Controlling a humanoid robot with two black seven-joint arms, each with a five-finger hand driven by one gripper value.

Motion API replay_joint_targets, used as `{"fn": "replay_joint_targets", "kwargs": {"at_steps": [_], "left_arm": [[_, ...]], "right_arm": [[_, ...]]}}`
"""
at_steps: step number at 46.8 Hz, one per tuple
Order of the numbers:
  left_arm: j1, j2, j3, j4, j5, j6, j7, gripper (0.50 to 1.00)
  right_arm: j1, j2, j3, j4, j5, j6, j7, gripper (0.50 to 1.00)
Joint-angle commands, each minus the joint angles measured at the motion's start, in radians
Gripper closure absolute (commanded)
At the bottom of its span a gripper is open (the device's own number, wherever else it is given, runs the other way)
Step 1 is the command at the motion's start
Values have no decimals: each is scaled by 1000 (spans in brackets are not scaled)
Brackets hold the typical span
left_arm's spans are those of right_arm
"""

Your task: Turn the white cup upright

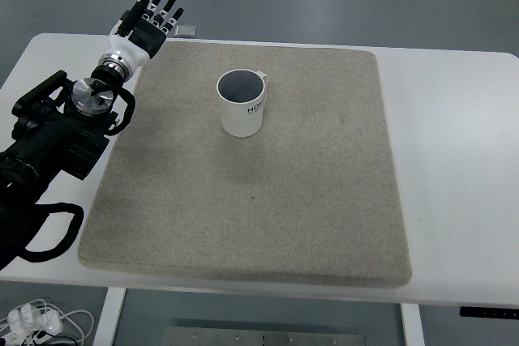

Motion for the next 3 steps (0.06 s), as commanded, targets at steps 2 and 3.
{"fn": "replay_joint_targets", "kwargs": {"at_steps": [2, 3], "left_arm": [[9, 0, 2, -2, 0, 0, -2, 501], [11, 0, 2, -2, 0, 0, -2, 501]], "right_arm": [[0, 0, 0, 0, 2, 0, 0, 548], [0, 0, 0, 0, 0, 0, 0, 548]]}}
